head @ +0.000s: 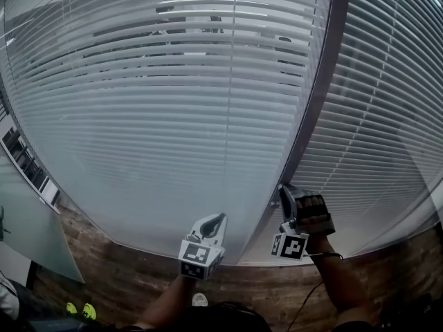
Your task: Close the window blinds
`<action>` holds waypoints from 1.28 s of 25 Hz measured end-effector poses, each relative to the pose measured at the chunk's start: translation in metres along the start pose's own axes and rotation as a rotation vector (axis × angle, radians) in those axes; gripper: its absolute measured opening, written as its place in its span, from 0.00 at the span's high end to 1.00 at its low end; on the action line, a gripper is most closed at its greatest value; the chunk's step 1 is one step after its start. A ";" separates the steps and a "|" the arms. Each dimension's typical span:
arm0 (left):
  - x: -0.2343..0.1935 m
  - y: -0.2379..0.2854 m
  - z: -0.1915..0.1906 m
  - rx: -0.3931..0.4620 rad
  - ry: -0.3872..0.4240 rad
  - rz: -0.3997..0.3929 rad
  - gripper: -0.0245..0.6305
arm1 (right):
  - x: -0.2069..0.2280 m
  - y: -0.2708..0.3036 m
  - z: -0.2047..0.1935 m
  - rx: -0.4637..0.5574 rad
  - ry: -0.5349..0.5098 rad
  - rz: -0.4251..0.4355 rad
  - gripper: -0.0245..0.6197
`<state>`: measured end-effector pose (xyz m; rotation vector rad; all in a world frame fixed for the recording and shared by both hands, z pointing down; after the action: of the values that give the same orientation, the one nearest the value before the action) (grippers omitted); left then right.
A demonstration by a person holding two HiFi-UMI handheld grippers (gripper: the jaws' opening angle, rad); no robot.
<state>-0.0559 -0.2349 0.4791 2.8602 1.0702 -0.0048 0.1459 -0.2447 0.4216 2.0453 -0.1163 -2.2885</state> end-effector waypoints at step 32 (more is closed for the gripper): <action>-0.003 -0.009 -0.008 -0.025 -0.058 -0.018 0.96 | 0.000 0.003 -0.010 0.078 1.635 -0.240 0.77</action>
<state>-0.0641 -0.2298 0.4861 2.8092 1.0776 -0.0743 0.1559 -0.2473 0.4212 3.2403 0.1465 -0.0723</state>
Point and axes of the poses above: the fingertips, and each gripper's own axes: y forward along the fingers, x to its right, z out of its top, the point moved 8 cm from there along -y, backward along the fingers, and after that the axes turned 1 degree about x, right-handed, at the moved point
